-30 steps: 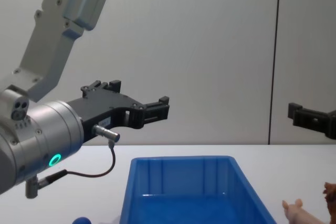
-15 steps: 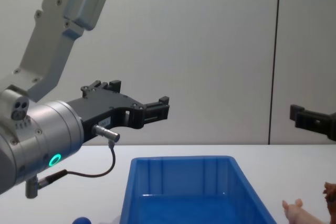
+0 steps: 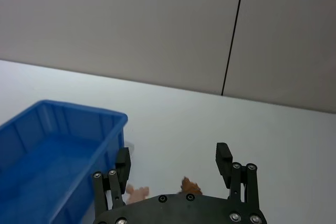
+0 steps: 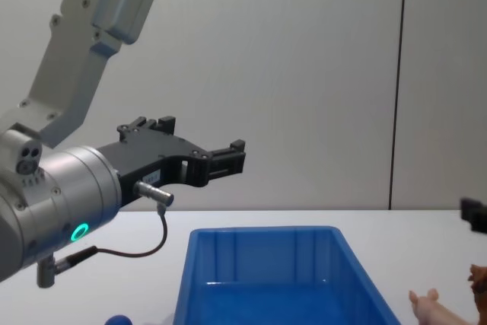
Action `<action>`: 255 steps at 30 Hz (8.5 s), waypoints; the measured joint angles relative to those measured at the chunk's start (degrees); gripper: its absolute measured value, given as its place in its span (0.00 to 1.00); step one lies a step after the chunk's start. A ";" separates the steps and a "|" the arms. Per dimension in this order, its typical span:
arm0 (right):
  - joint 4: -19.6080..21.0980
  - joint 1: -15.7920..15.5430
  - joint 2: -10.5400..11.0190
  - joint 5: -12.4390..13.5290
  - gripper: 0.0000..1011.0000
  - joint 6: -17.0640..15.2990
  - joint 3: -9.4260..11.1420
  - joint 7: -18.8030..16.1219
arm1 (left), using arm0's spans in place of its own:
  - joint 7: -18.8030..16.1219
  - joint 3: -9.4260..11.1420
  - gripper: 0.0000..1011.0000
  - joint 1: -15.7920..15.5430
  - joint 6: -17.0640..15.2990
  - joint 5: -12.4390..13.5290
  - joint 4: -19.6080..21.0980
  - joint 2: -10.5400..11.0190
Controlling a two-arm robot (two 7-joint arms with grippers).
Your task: Pick up the two dolls from the table and place them into the box.
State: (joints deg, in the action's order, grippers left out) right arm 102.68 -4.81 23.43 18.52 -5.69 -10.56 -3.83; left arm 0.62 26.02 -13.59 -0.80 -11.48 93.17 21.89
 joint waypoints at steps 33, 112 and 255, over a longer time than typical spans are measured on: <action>-5.02 -2.54 2.06 3.54 0.99 -7.50 1.91 -0.78 | 0.00 0.00 0.99 0.00 0.00 0.00 0.00 0.00; -10.03 15.67 -12.37 -7.95 0.29 -13.40 -7.27 -16.01 | 0.00 0.00 0.99 0.00 0.00 0.00 0.00 0.00; -9.85 14.35 -12.08 -5.41 0.61 -15.30 -7.29 -15.01 | 0.00 0.00 0.99 0.00 0.00 0.00 0.00 0.00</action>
State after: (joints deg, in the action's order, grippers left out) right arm 92.82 9.54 11.35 13.11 -20.99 -17.85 -18.84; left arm 0.63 26.03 -13.59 -0.80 -11.48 93.17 21.90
